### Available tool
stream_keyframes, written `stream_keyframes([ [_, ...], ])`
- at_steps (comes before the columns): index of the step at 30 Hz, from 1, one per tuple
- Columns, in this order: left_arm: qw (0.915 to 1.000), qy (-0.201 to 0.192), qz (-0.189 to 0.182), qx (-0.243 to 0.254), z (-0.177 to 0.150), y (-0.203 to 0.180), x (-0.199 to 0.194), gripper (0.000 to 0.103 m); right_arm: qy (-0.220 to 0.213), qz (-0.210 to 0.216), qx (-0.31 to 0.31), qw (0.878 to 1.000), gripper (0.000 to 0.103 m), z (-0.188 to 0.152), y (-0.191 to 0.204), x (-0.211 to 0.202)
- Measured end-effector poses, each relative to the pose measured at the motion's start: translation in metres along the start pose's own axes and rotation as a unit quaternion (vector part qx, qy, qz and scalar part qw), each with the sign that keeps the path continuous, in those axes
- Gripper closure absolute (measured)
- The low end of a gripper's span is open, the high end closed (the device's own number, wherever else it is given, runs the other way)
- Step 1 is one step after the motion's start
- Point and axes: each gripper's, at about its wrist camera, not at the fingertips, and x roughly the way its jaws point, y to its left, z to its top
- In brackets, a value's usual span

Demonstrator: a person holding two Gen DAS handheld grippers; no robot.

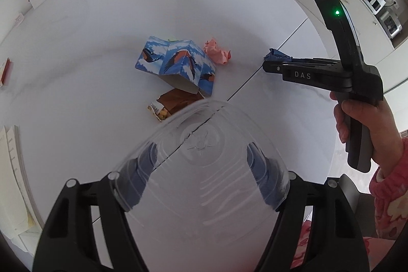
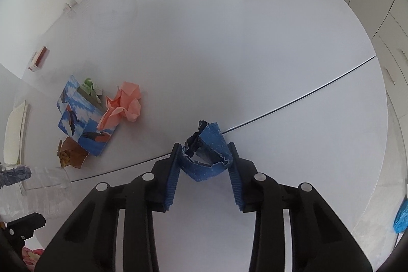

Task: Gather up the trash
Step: 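Carry the bottle and blue cloth to the bin and release both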

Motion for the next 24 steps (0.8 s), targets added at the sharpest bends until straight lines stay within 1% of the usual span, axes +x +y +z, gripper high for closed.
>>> stream_keyframes([
  [6,0.9996,-0.015,-0.010,0.019,0.003,-0.012,-0.013,0.033,-0.020,0.037,0.052,0.998,0.067,-0.022,-0.020,-0.030],
  [10,0.9985,-0.025,-0.026,0.042,0.002,-0.030,-0.025,0.033,-0.039,0.051,0.087,0.994,0.067,-0.053,-0.038,-0.064],
  [14,0.9958,-0.030,-0.047,0.072,-0.003,-0.058,-0.033,0.033,-0.059,0.041,0.128,0.989,0.067,-0.101,-0.061,-0.104],
  [17,0.9927,-0.026,-0.065,0.098,-0.010,-0.083,-0.034,0.033,-0.069,0.027,0.155,0.985,0.067,-0.131,-0.074,-0.126],
  [19,0.9897,-0.021,-0.074,0.120,-0.015,-0.102,-0.034,0.033,-0.073,0.015,0.174,0.982,0.066,-0.158,-0.086,-0.140],
  [20,0.9882,-0.020,-0.079,0.130,-0.017,-0.110,-0.034,0.033,-0.072,0.008,0.184,0.980,0.066,-0.172,-0.091,-0.145],
  [24,0.9807,-0.013,-0.096,0.170,-0.025,-0.144,-0.032,0.033,-0.059,-0.004,0.212,0.975,0.065,-0.209,-0.104,-0.144],
])
